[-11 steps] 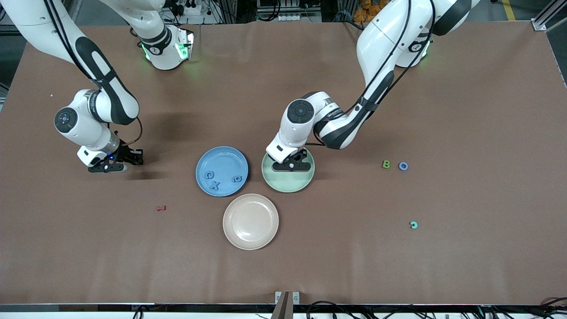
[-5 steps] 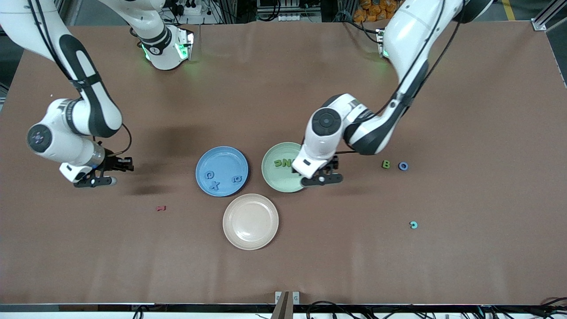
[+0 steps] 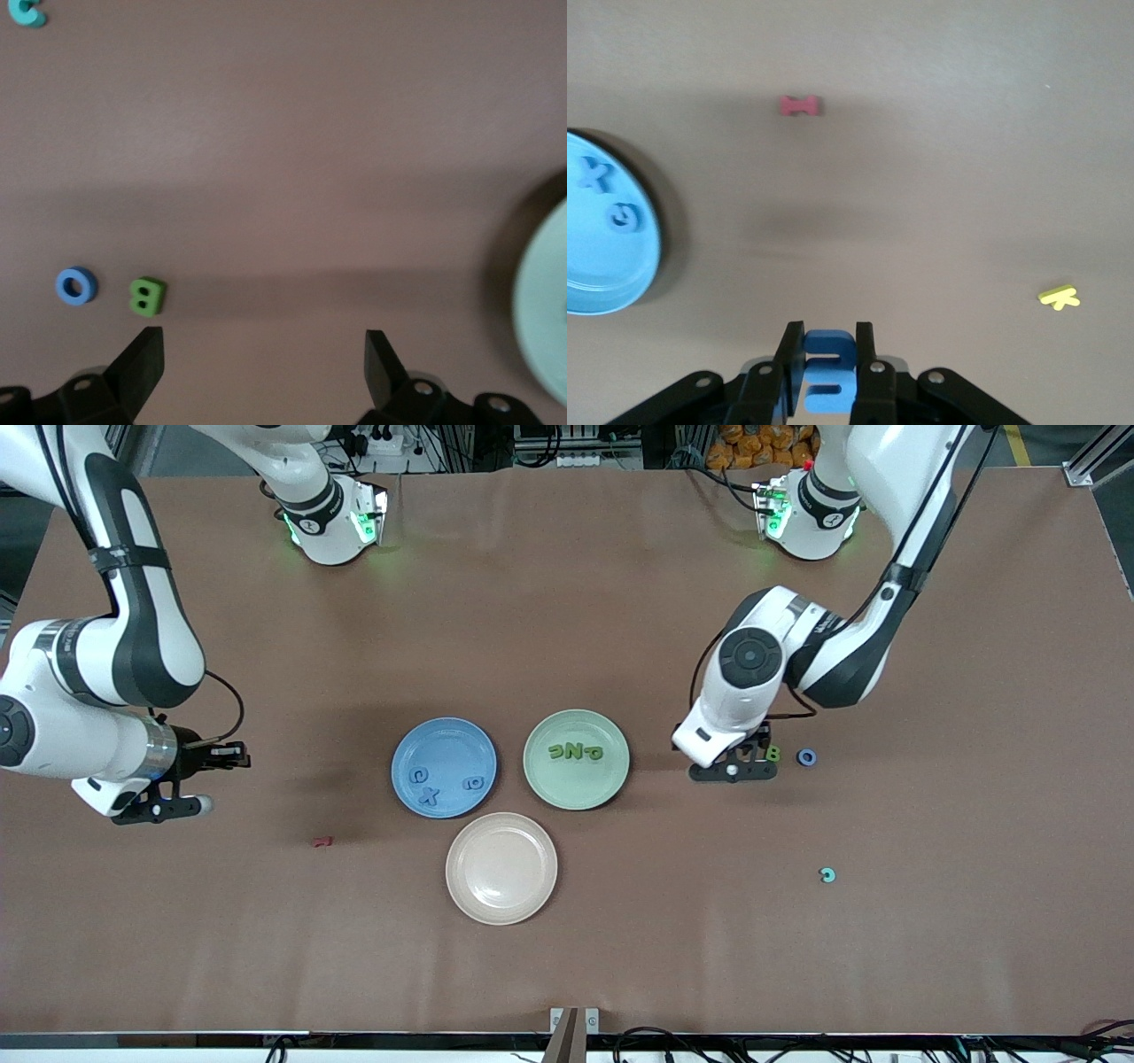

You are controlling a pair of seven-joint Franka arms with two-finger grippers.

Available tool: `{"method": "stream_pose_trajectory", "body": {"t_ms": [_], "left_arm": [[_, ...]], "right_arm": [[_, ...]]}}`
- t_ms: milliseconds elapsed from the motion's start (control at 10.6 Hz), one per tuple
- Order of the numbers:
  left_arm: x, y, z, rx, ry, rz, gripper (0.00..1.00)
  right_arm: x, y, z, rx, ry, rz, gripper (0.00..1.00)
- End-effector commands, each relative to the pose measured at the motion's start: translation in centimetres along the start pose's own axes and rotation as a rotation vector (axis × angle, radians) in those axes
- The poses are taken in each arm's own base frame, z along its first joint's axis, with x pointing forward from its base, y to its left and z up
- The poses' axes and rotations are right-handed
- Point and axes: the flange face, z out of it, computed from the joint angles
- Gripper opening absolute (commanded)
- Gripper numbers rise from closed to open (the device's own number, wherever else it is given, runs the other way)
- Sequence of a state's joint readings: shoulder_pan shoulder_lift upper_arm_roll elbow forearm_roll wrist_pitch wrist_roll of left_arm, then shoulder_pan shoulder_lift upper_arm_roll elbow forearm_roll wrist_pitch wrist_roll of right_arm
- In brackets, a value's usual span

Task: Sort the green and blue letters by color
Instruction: 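Place the blue 3 on the blue plate while the left grasps green B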

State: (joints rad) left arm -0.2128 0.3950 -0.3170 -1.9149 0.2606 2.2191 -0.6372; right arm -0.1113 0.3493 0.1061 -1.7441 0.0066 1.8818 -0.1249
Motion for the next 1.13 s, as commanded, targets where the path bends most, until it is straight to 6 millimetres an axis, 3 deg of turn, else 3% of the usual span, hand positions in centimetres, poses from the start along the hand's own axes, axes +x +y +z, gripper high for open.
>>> {"method": "stream_pose_trajectory", "body": {"t_ms": [0,94,283,377,472,849,943,1038], "left_arm": [[-3.5,-9.0,4.1,-0.031,0.037,0.094,1.00],[-4.2,-9.9,5.4,-0.043,0.041,0.113,1.00],[-5.8,-10.6,7.6,-0.071,0.063,0.194,1.00],[-5.6,-12.4,8.5,-0.075,0.060,0.217,1.00],[-6.0,-12.6,8.9,-0.075,0.053,0.224,1.00],[-6.1,-12.2,10.0,-0.088,0.048,0.259,1.00],[-6.1,-12.0,10.3,-0.097,0.054,0.261,1.00],[-6.1,-12.0,10.8,-0.100,0.059,0.271,1.00]], "right_arm": [[1.9,-4.6,0.5,0.016,0.042,-0.027,0.00],[2.6,-8.8,0.6,0.021,0.089,-0.065,0.00],[3.1,-13.4,0.7,0.031,0.120,-0.062,0.00],[3.4,-15.4,2.0,0.079,0.110,-0.048,0.00],[3.7,-16.1,3.2,0.150,0.088,0.040,0.00],[2.9,-21.5,3.8,0.182,0.046,0.273,0.03],[2.9,-21.8,4.2,0.181,0.035,0.322,0.47],[2.9,-21.9,4.5,0.181,0.026,0.371,0.99]]}}
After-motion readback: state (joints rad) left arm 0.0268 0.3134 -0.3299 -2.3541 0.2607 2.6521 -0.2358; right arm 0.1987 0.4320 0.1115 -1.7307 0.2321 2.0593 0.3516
